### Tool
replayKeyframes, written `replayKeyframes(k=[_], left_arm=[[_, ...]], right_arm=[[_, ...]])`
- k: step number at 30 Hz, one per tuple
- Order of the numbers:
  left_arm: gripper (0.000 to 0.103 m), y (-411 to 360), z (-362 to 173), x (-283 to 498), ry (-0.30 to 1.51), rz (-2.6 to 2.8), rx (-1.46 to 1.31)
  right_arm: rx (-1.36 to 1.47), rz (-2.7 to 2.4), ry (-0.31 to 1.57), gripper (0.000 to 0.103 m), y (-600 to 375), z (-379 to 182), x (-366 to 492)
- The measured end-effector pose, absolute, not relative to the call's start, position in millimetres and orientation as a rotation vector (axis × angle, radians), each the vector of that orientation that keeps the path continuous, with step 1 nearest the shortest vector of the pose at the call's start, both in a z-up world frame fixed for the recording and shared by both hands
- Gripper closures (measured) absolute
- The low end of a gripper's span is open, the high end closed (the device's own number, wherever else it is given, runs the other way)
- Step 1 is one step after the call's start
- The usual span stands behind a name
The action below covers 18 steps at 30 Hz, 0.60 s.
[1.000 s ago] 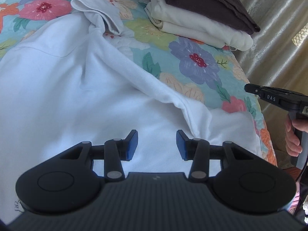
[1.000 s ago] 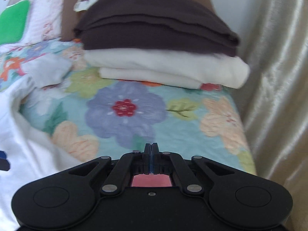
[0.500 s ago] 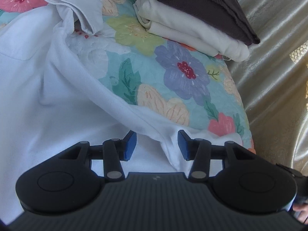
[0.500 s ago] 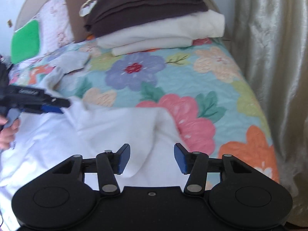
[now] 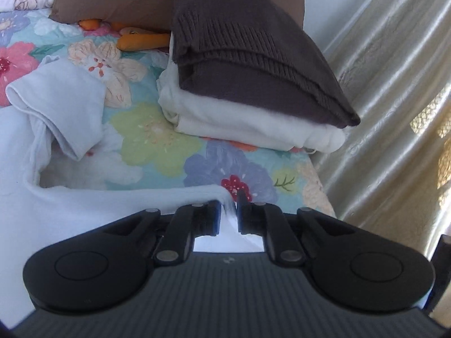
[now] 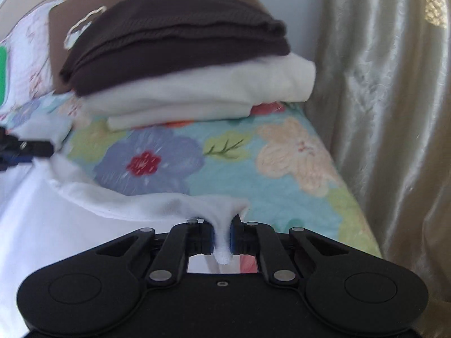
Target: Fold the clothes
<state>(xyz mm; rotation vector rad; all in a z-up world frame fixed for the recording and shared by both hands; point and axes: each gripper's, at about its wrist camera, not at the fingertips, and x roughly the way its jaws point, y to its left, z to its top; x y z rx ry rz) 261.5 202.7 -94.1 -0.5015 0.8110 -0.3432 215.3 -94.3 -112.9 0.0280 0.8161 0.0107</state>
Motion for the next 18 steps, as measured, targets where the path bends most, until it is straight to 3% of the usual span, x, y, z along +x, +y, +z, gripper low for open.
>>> replayKeyframes(k=[2,4,6,9,13,15,18], left_arm=[[0.083,205,-89,261,0.815,-0.361,-0.507],[0.058,209,-87,256,0.818,-0.349,-0.486],[0.049,216,-85,246,0.814,-0.305,-0.436],[0.048,239,-84,233,0.844,-0.256,-0.376],[0.048,292,-80,215,0.857,-0.196,-0.368],[0.048,326,-77,206,0.858,-0.161,-0.381],[0.048,383,-76,200,0.86,-0.087,-0.402]], right_arm=[[0.073,-0.023,0.832,0.093,-108,-111,233],[0.084,-0.033,0.868,0.091,-117,-115,248],[0.051,-0.069,0.903,0.076,-120,-122,255],[0.06,-0.114,0.879,0.064,-132,-126,251],[0.18,-0.074,0.884,0.062,-151,-129,242],[0.197,-0.057,0.879,0.05,-153,-131,240],[0.193,-0.029,0.897,0.041,-149,-141,246]])
